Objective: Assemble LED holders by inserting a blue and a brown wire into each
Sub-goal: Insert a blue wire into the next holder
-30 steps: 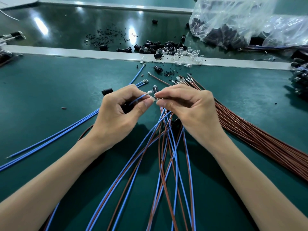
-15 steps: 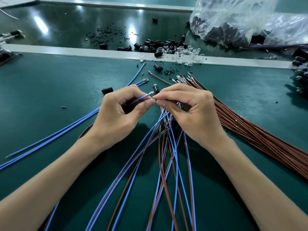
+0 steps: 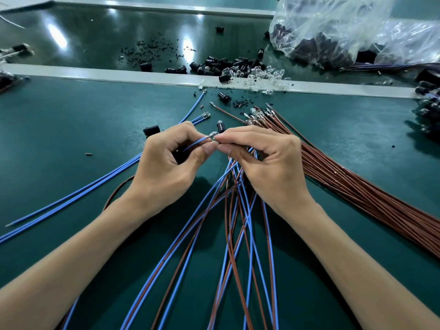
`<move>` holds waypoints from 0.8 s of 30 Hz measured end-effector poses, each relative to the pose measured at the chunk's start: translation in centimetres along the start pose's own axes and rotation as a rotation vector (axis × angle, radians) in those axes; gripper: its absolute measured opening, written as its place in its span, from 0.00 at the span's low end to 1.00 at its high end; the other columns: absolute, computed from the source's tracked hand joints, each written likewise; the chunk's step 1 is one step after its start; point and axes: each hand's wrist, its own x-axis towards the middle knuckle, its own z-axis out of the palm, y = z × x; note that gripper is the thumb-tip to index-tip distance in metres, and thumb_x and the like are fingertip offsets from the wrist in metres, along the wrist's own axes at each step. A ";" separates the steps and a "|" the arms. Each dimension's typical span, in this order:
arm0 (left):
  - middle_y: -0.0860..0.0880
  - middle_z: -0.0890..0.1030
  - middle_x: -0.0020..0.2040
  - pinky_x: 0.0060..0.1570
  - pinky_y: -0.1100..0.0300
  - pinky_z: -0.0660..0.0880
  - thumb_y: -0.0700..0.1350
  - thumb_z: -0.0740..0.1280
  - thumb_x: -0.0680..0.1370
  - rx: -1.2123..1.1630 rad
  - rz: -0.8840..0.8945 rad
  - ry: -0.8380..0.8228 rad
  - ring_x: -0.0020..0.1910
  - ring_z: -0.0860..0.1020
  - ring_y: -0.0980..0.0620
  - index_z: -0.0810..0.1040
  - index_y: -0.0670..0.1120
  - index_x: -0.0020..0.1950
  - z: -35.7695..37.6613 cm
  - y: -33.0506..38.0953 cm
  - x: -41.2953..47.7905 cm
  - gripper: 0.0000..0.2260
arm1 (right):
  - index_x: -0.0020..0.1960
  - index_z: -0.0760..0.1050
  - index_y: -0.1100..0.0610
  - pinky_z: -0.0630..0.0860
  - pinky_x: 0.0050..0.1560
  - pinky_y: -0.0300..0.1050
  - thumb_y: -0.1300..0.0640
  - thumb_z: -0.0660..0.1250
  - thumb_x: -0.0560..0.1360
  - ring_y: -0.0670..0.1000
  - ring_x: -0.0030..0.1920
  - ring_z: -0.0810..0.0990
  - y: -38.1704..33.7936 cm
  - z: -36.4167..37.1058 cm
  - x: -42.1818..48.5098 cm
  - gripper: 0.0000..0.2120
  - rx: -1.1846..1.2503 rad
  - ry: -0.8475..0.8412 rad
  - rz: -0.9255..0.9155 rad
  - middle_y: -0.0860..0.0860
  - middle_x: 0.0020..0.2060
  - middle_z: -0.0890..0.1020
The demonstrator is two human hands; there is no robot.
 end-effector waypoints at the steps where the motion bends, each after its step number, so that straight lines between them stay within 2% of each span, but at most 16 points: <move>1: 0.51 0.71 0.32 0.33 0.66 0.63 0.40 0.67 0.75 0.000 0.000 0.006 0.30 0.66 0.58 0.75 0.48 0.40 0.0 0.0 0.0 0.05 | 0.48 0.83 0.64 0.77 0.50 0.38 0.67 0.73 0.70 0.47 0.44 0.83 0.0 0.1 0.0 0.07 0.001 0.003 0.004 0.53 0.43 0.85; 9: 0.56 0.72 0.31 0.33 0.66 0.64 0.42 0.67 0.75 0.020 -0.026 0.012 0.30 0.68 0.58 0.77 0.48 0.40 0.0 -0.1 0.1 0.04 | 0.48 0.83 0.63 0.76 0.51 0.37 0.66 0.73 0.70 0.45 0.46 0.83 0.2 0.1 0.0 0.08 0.029 -0.011 0.064 0.51 0.44 0.84; 12: 0.53 0.73 0.31 0.30 0.57 0.67 0.45 0.67 0.75 -0.010 -0.058 -0.012 0.29 0.71 0.50 0.77 0.51 0.41 0.1 -0.2 0.1 0.03 | 0.47 0.83 0.61 0.76 0.50 0.37 0.65 0.73 0.70 0.46 0.45 0.81 0.2 0.1 0.2 0.07 0.038 -0.011 0.082 0.51 0.43 0.82; 13: 0.53 0.75 0.32 0.31 0.55 0.69 0.46 0.67 0.75 -0.026 -0.069 -0.007 0.30 0.73 0.48 0.77 0.51 0.43 0.1 -0.2 0.1 0.02 | 0.48 0.83 0.61 0.75 0.49 0.38 0.65 0.73 0.70 0.46 0.45 0.81 0.2 0.1 0.3 0.06 0.026 -0.003 0.085 0.52 0.43 0.81; 16: 0.57 0.78 0.39 0.41 0.52 0.76 0.45 0.67 0.76 -0.055 -0.076 0.049 0.39 0.78 0.54 0.77 0.53 0.45 0.0 -0.1 0.2 0.02 | 0.49 0.83 0.61 0.75 0.47 0.36 0.65 0.73 0.71 0.45 0.43 0.80 0.2 0.0 0.3 0.07 -0.024 0.005 0.087 0.51 0.42 0.81; 19: 0.59 0.81 0.38 0.46 0.58 0.78 0.44 0.67 0.75 -0.138 -0.113 0.093 0.39 0.79 0.59 0.77 0.51 0.46 0.0 -0.1 0.4 0.02 | 0.52 0.81 0.61 0.78 0.48 0.37 0.65 0.74 0.69 0.45 0.42 0.82 -0.1 0.1 0.1 0.11 0.009 -0.002 0.127 0.51 0.41 0.83; 21: 0.57 0.81 0.38 0.43 0.59 0.77 0.45 0.68 0.74 -0.176 -0.127 0.072 0.38 0.79 0.59 0.78 0.51 0.47 0.1 0.0 0.3 0.03 | 0.51 0.80 0.63 0.79 0.47 0.39 0.65 0.75 0.69 0.47 0.42 0.83 -0.3 0.2 0.0 0.11 0.018 -0.014 0.111 0.52 0.42 0.84; 24: 0.49 0.80 0.38 0.40 0.54 0.75 0.48 0.70 0.73 -0.125 -0.085 0.048 0.38 0.76 0.55 0.79 0.53 0.47 0.0 0.2 0.2 0.05 | 0.50 0.80 0.64 0.80 0.46 0.39 0.65 0.74 0.70 0.47 0.41 0.83 -0.3 0.4 -0.1 0.10 0.012 -0.022 0.077 0.53 0.42 0.84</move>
